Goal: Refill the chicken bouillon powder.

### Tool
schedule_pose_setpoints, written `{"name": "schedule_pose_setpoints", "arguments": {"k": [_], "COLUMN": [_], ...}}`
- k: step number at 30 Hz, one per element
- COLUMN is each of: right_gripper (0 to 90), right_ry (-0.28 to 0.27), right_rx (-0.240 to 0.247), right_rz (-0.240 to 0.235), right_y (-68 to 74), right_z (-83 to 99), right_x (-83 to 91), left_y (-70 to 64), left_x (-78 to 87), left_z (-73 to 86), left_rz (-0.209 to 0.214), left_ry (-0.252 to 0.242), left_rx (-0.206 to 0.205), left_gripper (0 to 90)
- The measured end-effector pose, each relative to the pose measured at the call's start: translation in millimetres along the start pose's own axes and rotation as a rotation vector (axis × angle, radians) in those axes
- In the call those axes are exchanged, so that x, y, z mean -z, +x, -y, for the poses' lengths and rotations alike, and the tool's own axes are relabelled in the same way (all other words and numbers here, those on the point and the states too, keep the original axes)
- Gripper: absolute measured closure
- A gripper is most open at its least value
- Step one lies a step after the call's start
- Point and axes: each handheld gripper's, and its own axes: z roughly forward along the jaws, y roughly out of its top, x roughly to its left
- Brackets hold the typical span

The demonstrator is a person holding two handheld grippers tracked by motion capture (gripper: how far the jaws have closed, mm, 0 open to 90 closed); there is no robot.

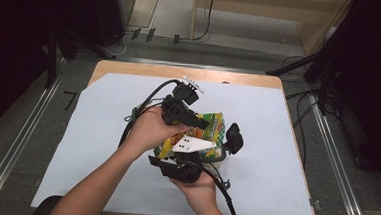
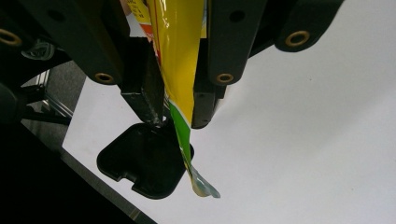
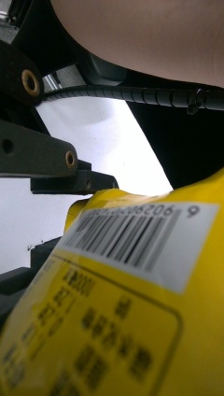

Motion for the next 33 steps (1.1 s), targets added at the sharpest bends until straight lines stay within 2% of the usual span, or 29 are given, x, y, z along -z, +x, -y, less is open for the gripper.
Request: {"name": "schedule_pose_setpoints", "arguments": {"k": [8,16,24,33], "right_gripper": [71.7,71.2,71.8,71.8], "right_ry": [0.009,-0.011,-0.013,-0.007], "right_rx": [0.000,0.024,-0.013,-0.016], "right_rz": [0.010,0.002,-0.023,-0.017], "right_y": [-0.8,-0.1,-3.1,-6.7], "right_z": [-0.6,-6.0,-3.1,0.2], "right_x": [1.0,2.7,1.8,-0.2], "left_y": [1.6,-1.4,-4.4,-5.8], "left_x": [-1.7,8.7,8.3,6.1], "left_z": [-0.3,-1.2,-1.3,-1.2], "left_rz": [0.006,0.014,0.024,0.030], "left_ry": [-0.003,-0.038,-0.029,-0.028], "left_rx": [0.008,0.007,0.009,0.011], "left_gripper": [75.4,72.6,75.2,75.5]}}
